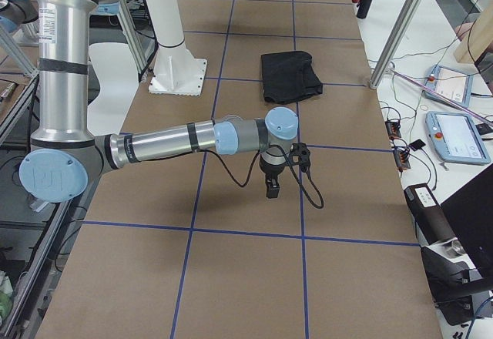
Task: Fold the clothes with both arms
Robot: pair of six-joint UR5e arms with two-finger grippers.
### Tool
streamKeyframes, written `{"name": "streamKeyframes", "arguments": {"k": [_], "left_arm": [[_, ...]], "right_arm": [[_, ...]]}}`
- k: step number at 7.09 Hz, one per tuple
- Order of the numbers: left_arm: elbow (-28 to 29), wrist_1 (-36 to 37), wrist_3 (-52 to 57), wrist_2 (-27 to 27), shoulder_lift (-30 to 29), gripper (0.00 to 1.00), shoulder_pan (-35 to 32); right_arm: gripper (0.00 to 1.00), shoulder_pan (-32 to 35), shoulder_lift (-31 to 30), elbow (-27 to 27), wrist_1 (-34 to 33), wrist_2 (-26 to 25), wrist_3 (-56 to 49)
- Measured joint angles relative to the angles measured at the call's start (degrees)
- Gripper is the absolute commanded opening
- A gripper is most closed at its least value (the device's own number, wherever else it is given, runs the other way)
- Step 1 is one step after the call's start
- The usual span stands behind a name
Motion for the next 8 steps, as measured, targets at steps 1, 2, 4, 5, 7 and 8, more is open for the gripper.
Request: {"name": "streamKeyframes", "arguments": {"k": [1, 2, 4, 5, 7, 8], "left_arm": [[-0.75, -1.00, 0.42, -0.01, 0.14, 1.00, -0.02], [-1.68, -1.22, -0.40, -0.01, -0.29, 1.00, -0.04], [-2.94, -1.09, -2.25, -0.01, -0.48, 1.00, -0.07], [-2.85, -1.27, -2.45, -0.03, -0.20, 1.00, -0.07], [-2.84, -1.95, -2.56, -0.01, 0.78, 1.00, -0.12], [-2.81, -2.05, -2.61, -0.10, 0.96, 1.00, -0.10]], "right_arm": [[1.00, 0.02, 0.52, -0.98, 0.07, -0.06, 0.49], [1.00, 0.10, 1.65, -1.97, 0.00, -0.10, 0.80], [1.00, 1.02, 4.10, -3.73, 0.00, 0.05, 0.90], [1.00, 1.35, 4.48, -3.64, 0.12, -0.05, 0.85], [1.00, 1.52, 3.99, -3.68, 0.12, -0.20, 0.87], [1.00, 1.54, 3.91, -3.84, 0.13, -0.21, 0.86]]}}
